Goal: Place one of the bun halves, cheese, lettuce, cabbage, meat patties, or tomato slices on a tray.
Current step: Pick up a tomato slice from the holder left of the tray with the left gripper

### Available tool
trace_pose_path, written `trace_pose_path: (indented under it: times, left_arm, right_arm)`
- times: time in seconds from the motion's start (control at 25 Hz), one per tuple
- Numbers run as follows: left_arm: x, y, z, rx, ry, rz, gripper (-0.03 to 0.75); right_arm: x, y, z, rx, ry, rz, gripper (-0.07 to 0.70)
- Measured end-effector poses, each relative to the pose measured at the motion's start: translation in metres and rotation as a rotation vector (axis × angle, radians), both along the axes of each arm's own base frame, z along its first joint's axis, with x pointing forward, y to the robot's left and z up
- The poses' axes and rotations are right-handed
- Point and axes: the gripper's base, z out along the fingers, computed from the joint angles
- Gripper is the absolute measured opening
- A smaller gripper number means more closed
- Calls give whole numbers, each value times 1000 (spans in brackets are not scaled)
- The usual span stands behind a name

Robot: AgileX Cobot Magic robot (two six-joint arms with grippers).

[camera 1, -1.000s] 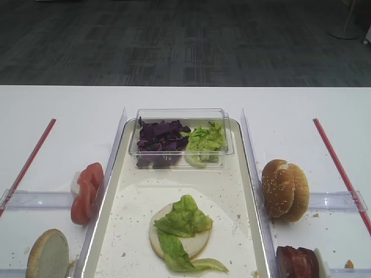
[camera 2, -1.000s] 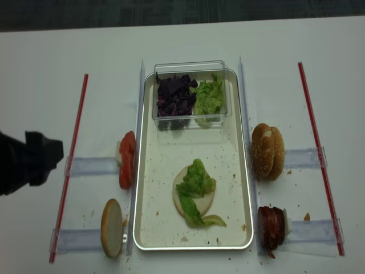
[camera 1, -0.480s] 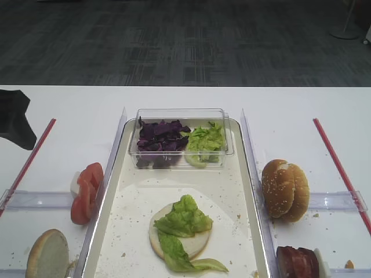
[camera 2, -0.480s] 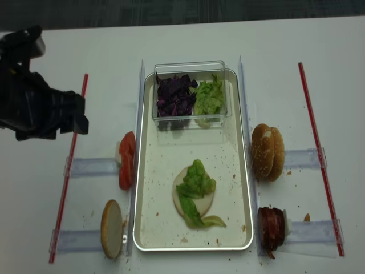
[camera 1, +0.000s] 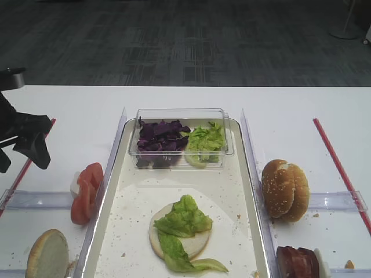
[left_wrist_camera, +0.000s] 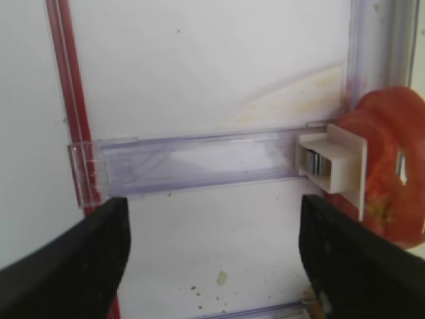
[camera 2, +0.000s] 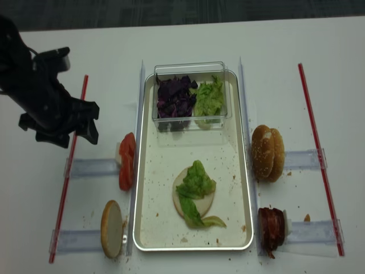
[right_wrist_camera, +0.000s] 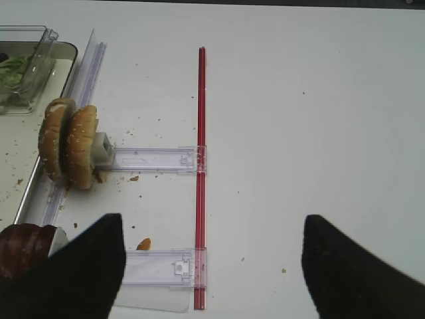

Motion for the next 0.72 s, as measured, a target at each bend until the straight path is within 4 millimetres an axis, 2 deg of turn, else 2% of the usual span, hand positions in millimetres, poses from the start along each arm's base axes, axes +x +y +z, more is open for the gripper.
trace_pose_path:
  times: [0.08, 0.36, 0.72]
  left_arm:
    - [2, 1, -5, 14, 15, -9, 490]
    - [3, -4, -5, 19, 6, -30, 490]
    - [1, -30, -5, 21, 4, -99, 490]
  right_arm:
    - [0, 0, 0, 0, 0, 0, 571]
    - [0, 0, 0, 2, 0, -1, 571]
    - [0, 0, 0, 2, -2, -1, 571]
